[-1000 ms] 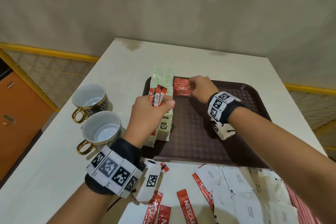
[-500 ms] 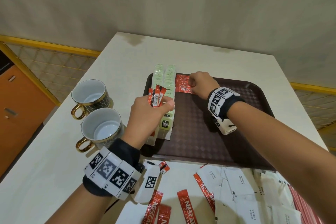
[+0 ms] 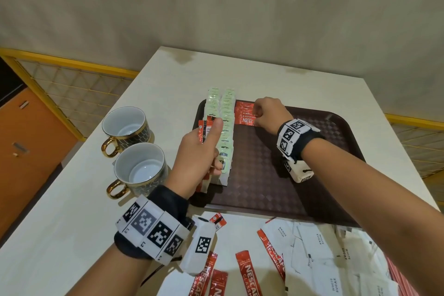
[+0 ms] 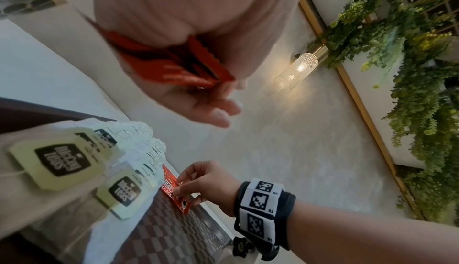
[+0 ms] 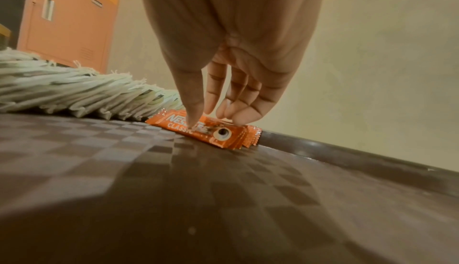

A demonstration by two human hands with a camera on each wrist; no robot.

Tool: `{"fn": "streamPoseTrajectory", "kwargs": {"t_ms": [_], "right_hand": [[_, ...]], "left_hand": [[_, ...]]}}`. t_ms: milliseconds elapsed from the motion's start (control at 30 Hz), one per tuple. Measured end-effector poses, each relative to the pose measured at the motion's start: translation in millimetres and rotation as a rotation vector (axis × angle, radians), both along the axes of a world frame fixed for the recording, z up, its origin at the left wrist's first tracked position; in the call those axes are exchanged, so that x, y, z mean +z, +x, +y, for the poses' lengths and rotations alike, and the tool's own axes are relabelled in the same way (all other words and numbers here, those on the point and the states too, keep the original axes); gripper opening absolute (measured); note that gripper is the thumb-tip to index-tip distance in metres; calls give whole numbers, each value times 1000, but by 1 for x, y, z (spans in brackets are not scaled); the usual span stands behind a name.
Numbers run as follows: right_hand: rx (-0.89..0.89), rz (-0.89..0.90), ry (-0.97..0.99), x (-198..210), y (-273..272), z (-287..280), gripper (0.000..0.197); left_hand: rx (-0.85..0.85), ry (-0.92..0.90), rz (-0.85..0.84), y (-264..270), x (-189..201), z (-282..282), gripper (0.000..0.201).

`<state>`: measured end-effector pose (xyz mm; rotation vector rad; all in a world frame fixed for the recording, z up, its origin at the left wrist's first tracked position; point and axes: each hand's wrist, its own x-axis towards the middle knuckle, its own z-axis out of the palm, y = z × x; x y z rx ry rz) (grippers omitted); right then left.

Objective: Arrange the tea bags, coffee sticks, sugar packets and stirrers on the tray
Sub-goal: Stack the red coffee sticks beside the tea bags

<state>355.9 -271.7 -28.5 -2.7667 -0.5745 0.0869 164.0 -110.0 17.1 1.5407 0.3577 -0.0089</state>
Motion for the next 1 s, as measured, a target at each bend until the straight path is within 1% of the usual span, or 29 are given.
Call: {"fn": "streamPoseTrajectory", "kwargs": {"t_ms": [67,100,133,200,233,300,333,400,433,500,533,600,667,733,767,933,1000], "right_hand": [[-35,-29,83,5,-1,-3,16],[-68,-50,154,9,-2,-5,14],[-103,-74,239,16,-6,-6,11],[-162,-104,428,30,-18,-7,4],[-175,-81,530,38,-28,-6,3],[-141,61,722,55,-51,-5,5],[-87,157,775,63,-65,-4,5],[56,307,750,77,-93,-2,7],[113,365,731,80,-105,-1,13],[175,459,769,85,-124,0,22],[191,476,793,85,-129,-1,20],[197,452,790,88,-134,-5,8],[178,399,781,90,-135,-12,8],[147,372,802,93,-136,-19,12],[137,371,812,93,-138,-22,14],[135,367,803,93,-151,-32,14],[108,342,781,94,-155,-37,16]], "left_hand": [[-12,-111,18,1,1,1,37],[-23,-166,33,2,1,1,36],[-39,-207,52,3,1,1,31],[-87,-262,87,4,3,0,12],[-118,-289,97,4,4,-2,6],[-176,-306,102,3,6,-5,13],[-206,-284,93,2,5,-6,17],[-265,-219,57,-1,6,-9,23],[-291,-189,38,-3,7,-11,23],[-334,-137,3,-8,8,-14,22],[-349,-123,-9,-11,7,-15,22],[-376,-120,-29,-16,9,-18,19],[-378,-203,-26,-21,10,-19,19],[-360,-345,-8,-25,12,-19,24],[-357,-379,-8,-27,13,-18,27],[-435,-277,-19,-34,12,-16,28],[-449,-273,-10,-36,13,-15,28]]}}
